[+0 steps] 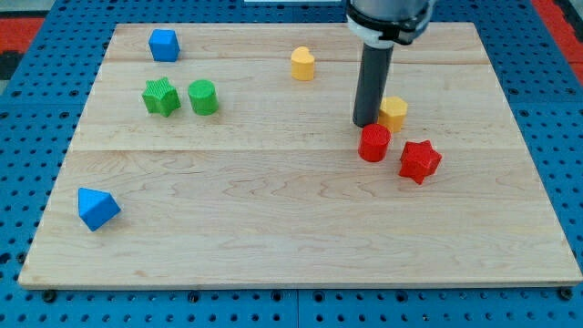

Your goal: Move the yellow heart near the red circle

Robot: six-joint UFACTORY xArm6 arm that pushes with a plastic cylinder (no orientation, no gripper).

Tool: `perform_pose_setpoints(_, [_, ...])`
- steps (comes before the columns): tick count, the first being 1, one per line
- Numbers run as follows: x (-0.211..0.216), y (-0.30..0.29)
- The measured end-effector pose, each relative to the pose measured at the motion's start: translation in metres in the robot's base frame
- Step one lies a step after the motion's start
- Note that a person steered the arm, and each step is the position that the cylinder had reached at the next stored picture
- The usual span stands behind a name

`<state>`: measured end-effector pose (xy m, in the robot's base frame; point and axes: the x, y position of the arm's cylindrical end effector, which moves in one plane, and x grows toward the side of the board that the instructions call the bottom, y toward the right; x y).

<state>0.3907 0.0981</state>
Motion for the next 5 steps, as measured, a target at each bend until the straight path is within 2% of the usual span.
perform_pose_setpoints(1, [-0.073, 0.008])
perform_pose_setpoints(2, [-0.015, 0.052])
perform_pose_setpoints(3, [-0.002, 0.042])
perform_pose_setpoints(4, [-0.069, 0.081])
perform_pose_setpoints(5, [-0.158, 0.021])
